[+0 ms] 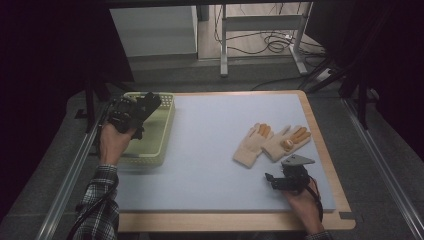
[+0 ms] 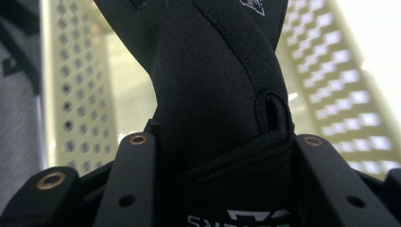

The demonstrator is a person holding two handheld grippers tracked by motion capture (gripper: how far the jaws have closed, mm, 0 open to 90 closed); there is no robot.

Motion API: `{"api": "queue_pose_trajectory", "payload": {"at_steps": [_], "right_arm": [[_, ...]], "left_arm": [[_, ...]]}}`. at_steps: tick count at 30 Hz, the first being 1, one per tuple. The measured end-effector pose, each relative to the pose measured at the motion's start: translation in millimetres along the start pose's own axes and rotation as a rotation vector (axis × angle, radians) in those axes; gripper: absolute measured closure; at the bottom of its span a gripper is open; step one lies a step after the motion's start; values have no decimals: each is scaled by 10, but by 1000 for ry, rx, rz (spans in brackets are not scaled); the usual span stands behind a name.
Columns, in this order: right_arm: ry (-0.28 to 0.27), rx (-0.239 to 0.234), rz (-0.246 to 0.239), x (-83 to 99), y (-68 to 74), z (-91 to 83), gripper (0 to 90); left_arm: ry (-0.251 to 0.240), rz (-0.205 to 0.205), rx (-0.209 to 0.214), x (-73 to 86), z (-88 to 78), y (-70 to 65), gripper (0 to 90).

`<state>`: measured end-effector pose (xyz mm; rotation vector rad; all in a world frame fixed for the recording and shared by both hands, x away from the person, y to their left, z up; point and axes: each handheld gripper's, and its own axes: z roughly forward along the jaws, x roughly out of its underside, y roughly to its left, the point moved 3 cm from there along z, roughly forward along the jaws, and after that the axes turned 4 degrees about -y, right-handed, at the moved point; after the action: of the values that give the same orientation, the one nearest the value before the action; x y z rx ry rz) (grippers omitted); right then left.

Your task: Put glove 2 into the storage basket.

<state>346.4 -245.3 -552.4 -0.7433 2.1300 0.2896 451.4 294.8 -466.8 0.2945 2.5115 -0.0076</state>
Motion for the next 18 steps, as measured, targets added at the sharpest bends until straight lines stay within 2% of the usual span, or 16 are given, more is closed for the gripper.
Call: {"api": "queue_pose_trajectory", "payload": {"at_steps": [3, 5, 8, 11, 12, 13, 14, 17, 18], "right_arm": [[0, 0, 0, 0, 0, 0, 207], [0, 0, 0, 0, 0, 0, 207], [0, 0, -1, 0, 0, 0, 207], [0, 0, 0, 0, 0, 0, 208], [-1, 0, 0, 0, 0, 0, 207], [-1, 0, 0, 0, 0, 0, 207], [-1, 0, 0, 0, 0, 0, 207], [-1, 0, -1, 0, 0, 0, 207], [-1, 0, 0, 0, -1, 0, 208]], "left_arm": [[24, -15, -16, 17, 57, 68, 591], [68, -40, -22, 53, 177, 156, 587], [93, -53, -18, 82, 301, 186, 585], [115, -51, -25, 97, 389, 197, 584], [148, -40, -56, 111, 477, 207, 584], [148, -40, -56, 111, 477, 207, 584], [183, -24, -93, 127, 560, 223, 582], [197, -25, -90, 143, 610, 233, 567], [209, -16, -98, 161, 655, 233, 479]]}}
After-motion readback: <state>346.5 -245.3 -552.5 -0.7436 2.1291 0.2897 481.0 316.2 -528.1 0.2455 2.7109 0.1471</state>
